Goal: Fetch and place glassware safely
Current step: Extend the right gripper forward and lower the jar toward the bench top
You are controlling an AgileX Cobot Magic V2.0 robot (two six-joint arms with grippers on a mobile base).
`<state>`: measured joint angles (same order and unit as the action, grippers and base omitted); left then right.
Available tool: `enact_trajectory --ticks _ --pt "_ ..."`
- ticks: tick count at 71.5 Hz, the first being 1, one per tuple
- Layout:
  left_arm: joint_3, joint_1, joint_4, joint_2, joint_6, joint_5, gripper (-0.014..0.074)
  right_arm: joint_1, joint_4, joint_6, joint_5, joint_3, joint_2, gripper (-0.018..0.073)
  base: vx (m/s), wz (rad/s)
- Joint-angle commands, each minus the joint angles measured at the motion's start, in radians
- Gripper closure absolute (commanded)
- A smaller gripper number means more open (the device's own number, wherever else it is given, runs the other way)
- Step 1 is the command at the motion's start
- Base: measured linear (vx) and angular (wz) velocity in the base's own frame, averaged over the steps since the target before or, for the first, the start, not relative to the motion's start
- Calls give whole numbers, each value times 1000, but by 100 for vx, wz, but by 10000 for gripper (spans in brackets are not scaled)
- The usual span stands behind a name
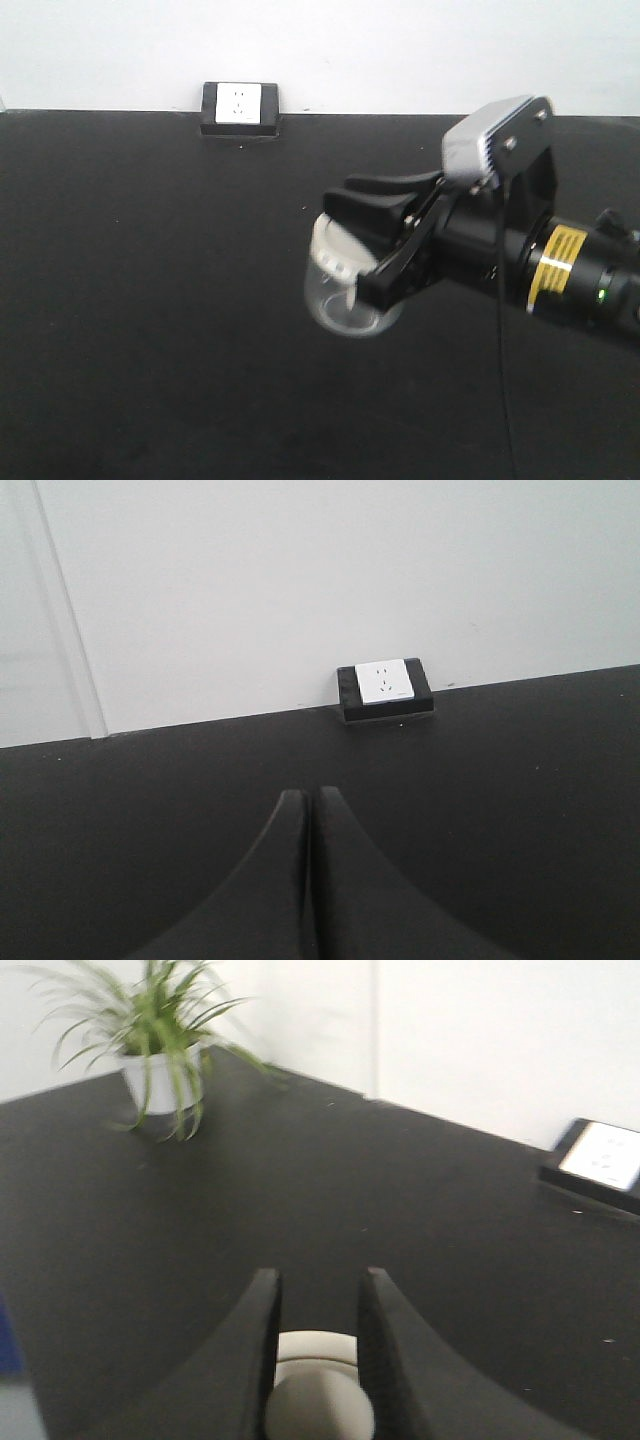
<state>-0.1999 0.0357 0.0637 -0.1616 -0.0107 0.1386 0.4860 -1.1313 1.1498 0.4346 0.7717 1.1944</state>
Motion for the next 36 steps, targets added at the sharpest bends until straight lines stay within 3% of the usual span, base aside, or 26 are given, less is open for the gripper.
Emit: enact_trajectory --ticks 1,10,19,36 --pt "-29 -1 -6 -13 -9 -70 603 -117 78 26 183 30 13 560 0 0" --pt "-29 -1 -6 -13 -9 -70 603 -272 73 84 353 30 85 560 0 0" --pt "-29 -1 -6 -13 -9 -70 603 -370 37 70 454 47 172 560 0 0" --pt "-29 -1 -6 -13 -9 -70 603 -400 -176 -33 502 219 335 560 0 0"
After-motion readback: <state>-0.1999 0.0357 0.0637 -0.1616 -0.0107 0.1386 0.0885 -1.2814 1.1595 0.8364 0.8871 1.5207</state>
